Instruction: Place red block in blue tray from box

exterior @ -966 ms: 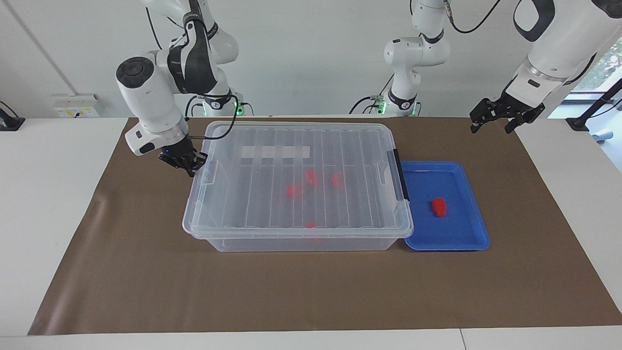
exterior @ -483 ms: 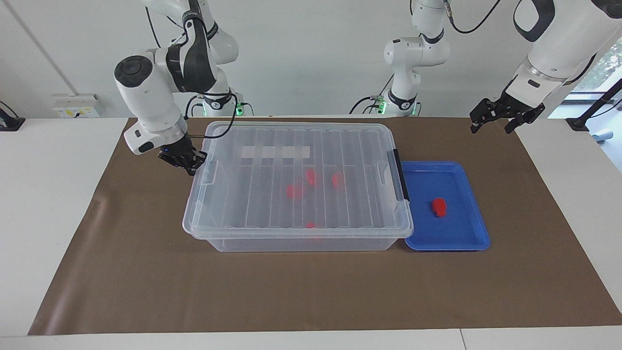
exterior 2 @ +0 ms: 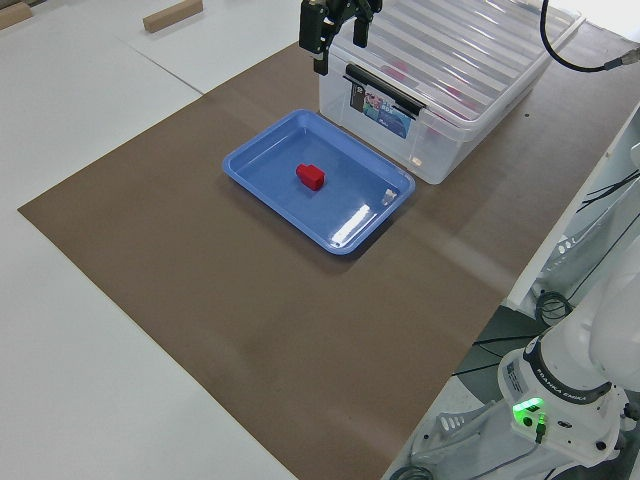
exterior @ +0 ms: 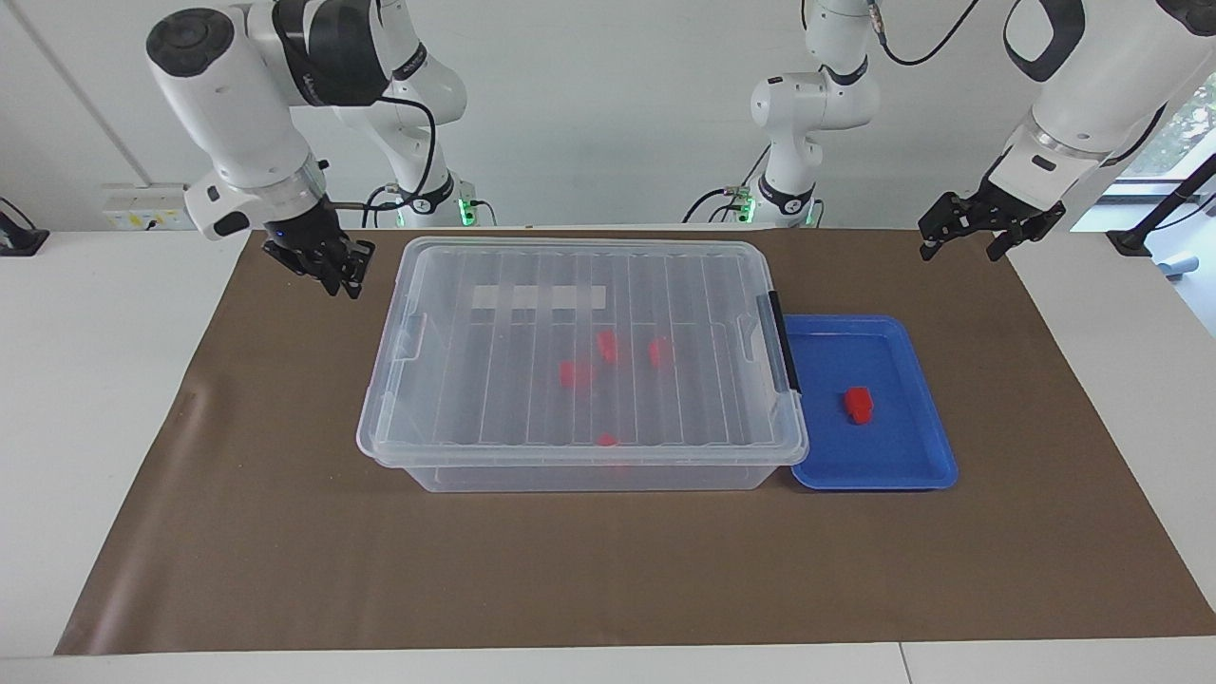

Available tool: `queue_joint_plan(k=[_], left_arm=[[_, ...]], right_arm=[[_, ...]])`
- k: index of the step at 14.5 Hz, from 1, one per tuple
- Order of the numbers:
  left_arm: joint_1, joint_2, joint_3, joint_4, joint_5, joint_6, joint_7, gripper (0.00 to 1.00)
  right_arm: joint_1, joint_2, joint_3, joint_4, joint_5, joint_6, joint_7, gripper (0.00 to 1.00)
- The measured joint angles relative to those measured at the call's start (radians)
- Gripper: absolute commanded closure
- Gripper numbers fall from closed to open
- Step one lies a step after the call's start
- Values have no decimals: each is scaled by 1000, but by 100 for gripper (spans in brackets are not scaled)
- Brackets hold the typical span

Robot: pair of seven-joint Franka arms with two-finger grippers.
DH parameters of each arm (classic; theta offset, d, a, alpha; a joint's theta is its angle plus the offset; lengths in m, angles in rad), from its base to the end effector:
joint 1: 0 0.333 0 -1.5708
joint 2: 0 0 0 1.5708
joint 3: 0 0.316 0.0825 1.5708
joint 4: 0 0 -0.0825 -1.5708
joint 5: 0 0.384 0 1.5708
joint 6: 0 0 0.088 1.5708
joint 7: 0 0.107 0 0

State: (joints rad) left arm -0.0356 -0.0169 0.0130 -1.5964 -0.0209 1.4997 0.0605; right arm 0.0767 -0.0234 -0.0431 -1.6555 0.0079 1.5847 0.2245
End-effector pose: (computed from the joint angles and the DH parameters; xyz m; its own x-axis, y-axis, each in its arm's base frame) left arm 0.5409 -0.0145 0.6159 0.9934 -0.0844 -0.0783 -0.0826 -0.9962 0.0259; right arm 0.5459 0.0189 0.5986 0.9806 -0.1898 -0.0482 -0.1900 -0.9818 0.0019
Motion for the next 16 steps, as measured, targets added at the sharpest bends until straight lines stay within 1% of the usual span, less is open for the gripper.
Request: queue_joint_plan(k=[3,16], left_arm=[[0,0,0,0,0,0,0,0],[0,0,0,0,0,0,0,0]], right_arm=[[-17,-2,0,47,-4,-57,-27,0],[-47,1,3,38,-8,-58,-44,0]])
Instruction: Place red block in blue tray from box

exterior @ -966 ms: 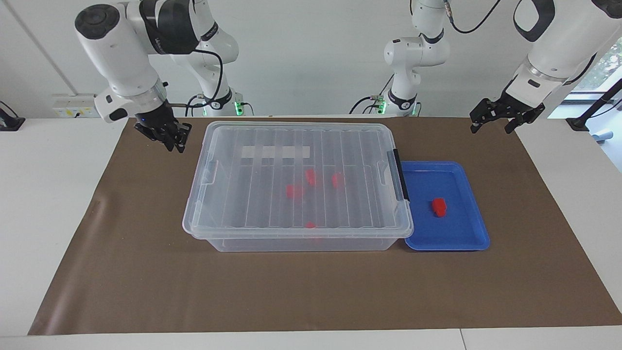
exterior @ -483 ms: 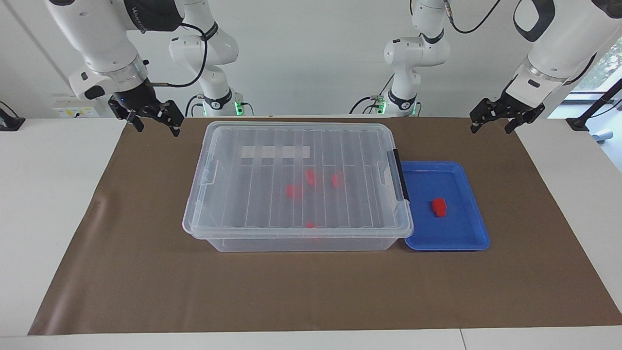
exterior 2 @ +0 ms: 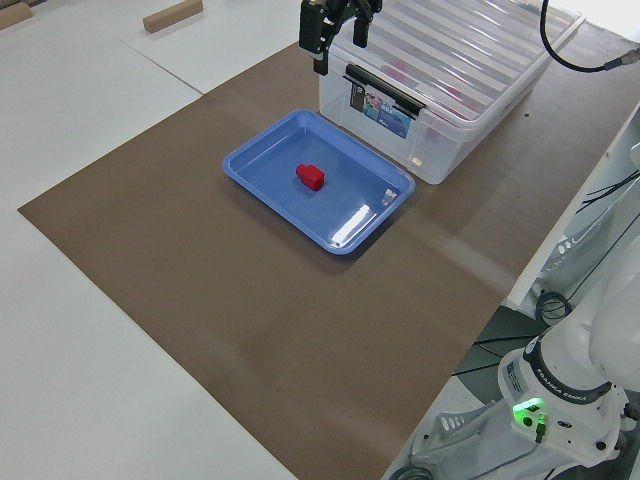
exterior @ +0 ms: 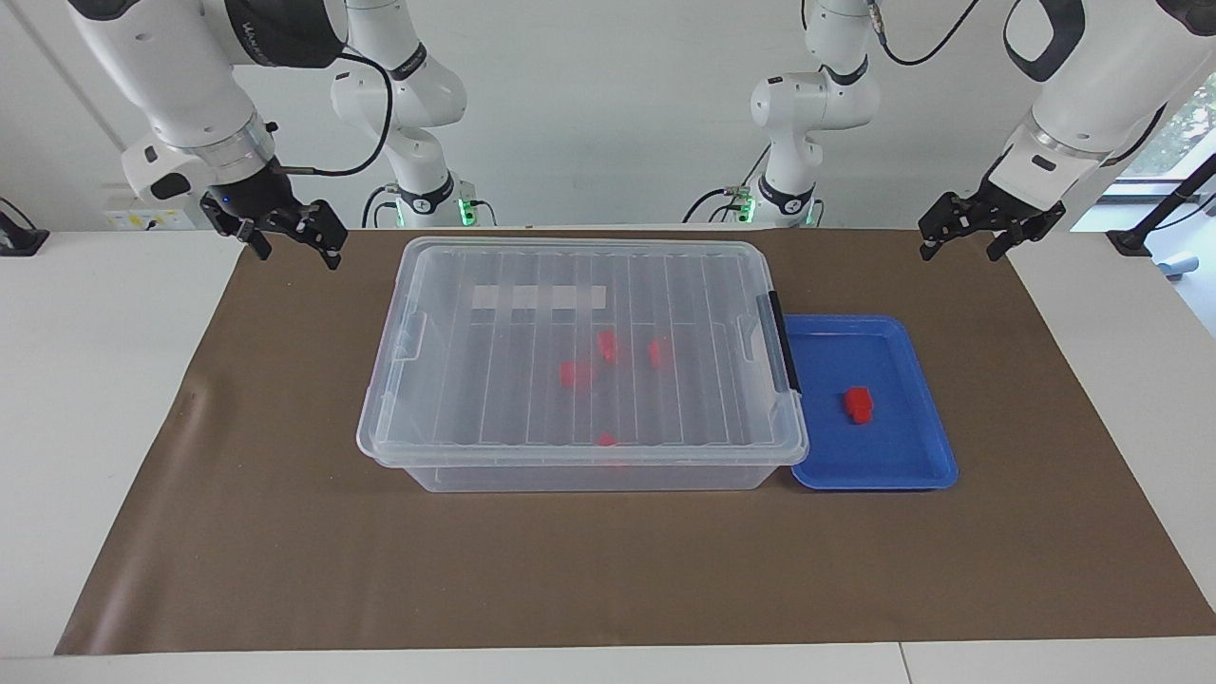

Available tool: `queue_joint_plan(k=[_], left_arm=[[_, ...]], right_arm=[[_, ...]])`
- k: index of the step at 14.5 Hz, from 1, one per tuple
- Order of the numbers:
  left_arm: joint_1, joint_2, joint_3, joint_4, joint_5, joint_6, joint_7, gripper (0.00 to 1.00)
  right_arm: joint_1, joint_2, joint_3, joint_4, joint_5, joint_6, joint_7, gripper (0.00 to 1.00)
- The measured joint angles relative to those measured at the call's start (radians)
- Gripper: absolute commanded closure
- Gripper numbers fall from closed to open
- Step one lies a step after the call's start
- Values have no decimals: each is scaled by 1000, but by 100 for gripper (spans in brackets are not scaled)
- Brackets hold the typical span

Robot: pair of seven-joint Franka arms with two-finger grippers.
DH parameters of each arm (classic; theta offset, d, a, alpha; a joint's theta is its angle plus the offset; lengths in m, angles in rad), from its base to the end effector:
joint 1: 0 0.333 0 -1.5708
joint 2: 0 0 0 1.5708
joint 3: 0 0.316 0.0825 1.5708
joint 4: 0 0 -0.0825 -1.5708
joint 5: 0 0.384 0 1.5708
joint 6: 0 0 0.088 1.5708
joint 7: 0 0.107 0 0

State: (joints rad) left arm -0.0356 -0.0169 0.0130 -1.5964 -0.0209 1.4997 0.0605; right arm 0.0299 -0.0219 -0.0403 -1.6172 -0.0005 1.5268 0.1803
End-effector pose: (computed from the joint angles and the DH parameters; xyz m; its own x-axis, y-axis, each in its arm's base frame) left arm 0.5409 -0.0145 0.6159 0.9934 -0.0844 -0.0783 -0.0826 -0.9962 0.0259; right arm 0.5419 -0.0059 0.6110 0.9796 -0.1895 -0.0674 -0.1891 -0.9819 0.0119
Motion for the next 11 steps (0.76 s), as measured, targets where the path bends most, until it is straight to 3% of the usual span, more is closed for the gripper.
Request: queue_joint_plan(k=[11], left_arm=[[0,0,0,-4,0,76,1,0]], right_arm=[[2,-21,7,-3,0,0,0,0]])
